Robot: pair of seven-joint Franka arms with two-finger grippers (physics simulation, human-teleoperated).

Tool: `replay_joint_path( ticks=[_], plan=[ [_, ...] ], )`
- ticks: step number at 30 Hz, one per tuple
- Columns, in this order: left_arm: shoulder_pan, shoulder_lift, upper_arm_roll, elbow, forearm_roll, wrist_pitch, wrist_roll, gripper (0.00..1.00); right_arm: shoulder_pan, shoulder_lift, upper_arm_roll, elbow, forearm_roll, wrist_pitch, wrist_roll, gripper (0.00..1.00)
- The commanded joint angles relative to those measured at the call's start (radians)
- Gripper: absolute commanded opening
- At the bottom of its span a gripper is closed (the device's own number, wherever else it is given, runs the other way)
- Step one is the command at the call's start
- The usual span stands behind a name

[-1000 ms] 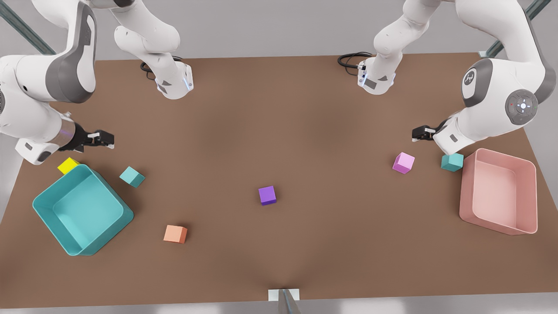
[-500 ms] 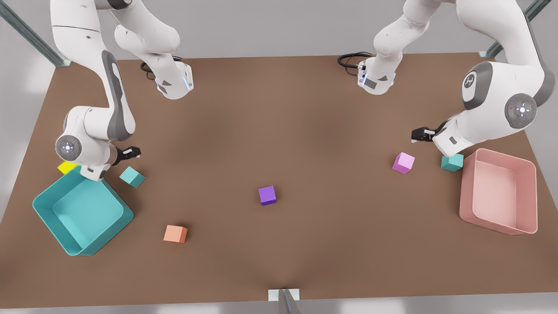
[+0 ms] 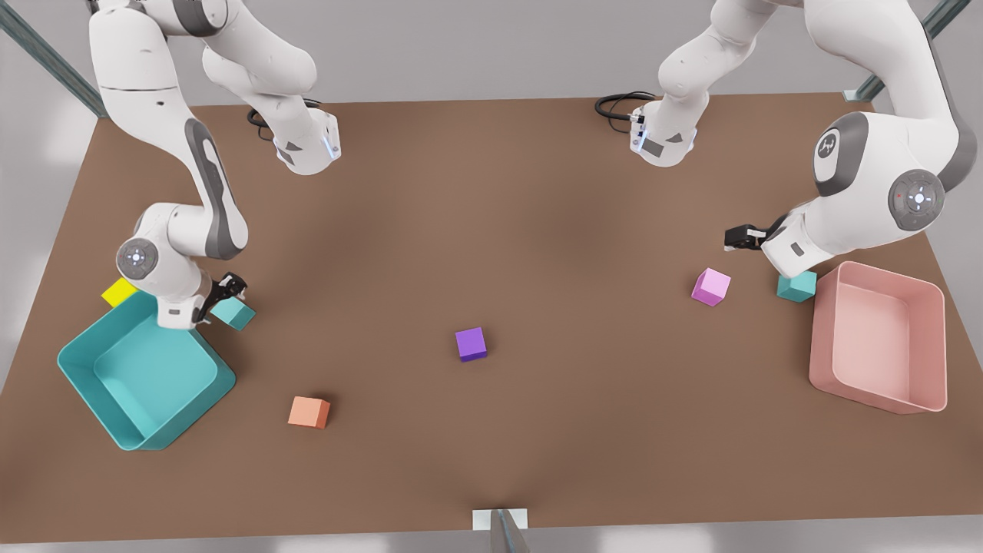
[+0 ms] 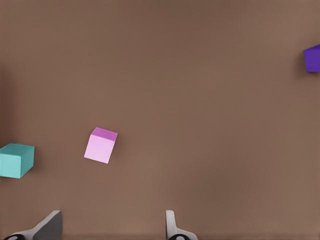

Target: Stack the two blue cubes on top of each other

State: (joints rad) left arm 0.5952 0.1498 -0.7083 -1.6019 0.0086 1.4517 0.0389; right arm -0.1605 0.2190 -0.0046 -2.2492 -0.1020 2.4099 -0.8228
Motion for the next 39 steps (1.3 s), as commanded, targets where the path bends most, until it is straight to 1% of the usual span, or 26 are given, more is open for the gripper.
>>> replay_joint_path(
  ticks=[1,14,19,27,35,36,37,39],
  plan=[
    [0.000,-0.001,-0.002,0.000,0.001,-0.004,-0.001,1.00,0.001,0.008,0.000,0.003,0.002,0.034,-0.460,1.00],
    [0.000,0.007,-0.002,-0.003,0.001,-0.011,-0.002,1.00,-0.024,0.105,-0.009,0.011,-0.001,0.046,-0.463,1.00],
    [0.000,0.008,-0.002,-0.004,0.001,-0.010,-0.002,1.00,-0.034,0.117,-0.009,0.011,-0.001,0.052,-0.457,1.00],
    [0.000,0.014,-0.002,-0.004,0.001,-0.011,-0.002,1.00,-0.051,0.178,-0.009,0.020,0.041,0.075,-0.446,1.00],
    [0.000,0.014,0.000,-0.004,0.001,-0.011,-0.002,1.00,-0.065,0.192,-0.009,0.019,0.044,0.081,-0.446,1.00],
    [0.000,0.014,0.000,-0.004,0.001,-0.011,-0.002,1.00,-0.065,0.194,-0.009,0.020,0.044,0.081,-0.444,0.95],
    [0.000,0.014,0.000,-0.004,0.001,-0.011,-0.002,1.00,-0.065,0.197,-0.009,0.020,0.045,0.081,-0.444,0.83],
    [0.000,0.017,0.000,-0.004,0.001,-0.011,-0.002,1.00,-0.065,0.203,-0.009,0.026,0.044,0.081,-0.446,0.73]
  ],
)
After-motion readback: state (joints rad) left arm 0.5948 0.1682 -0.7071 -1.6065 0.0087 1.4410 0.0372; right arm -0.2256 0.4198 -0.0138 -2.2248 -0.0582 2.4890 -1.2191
